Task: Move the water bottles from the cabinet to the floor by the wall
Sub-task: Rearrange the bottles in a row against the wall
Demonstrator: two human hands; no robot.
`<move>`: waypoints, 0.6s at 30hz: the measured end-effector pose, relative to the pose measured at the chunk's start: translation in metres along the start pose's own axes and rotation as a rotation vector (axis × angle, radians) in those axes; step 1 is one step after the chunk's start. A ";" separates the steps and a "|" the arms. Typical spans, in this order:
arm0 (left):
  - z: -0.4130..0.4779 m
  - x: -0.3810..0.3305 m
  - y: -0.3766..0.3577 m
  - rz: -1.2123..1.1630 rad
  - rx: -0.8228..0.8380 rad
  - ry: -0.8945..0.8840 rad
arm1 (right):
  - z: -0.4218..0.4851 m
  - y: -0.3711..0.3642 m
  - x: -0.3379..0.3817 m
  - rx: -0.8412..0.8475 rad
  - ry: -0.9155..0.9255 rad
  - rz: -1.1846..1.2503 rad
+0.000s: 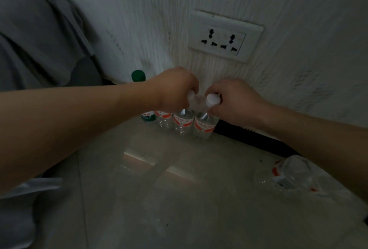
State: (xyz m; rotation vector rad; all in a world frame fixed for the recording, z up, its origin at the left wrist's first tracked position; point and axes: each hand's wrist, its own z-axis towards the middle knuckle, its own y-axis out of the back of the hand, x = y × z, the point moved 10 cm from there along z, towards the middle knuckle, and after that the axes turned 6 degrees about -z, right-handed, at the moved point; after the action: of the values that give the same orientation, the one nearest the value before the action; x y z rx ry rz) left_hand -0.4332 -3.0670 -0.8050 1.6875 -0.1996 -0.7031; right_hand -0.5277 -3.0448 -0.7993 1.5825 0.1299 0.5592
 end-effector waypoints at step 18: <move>0.003 0.003 -0.002 0.027 -0.009 -0.025 | 0.003 -0.006 0.002 -0.004 0.007 -0.005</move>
State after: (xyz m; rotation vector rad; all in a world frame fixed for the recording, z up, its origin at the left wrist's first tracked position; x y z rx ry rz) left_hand -0.4329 -3.0703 -0.8077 1.6652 -0.2362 -0.7038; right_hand -0.5228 -3.0459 -0.8046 1.5758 0.1378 0.5611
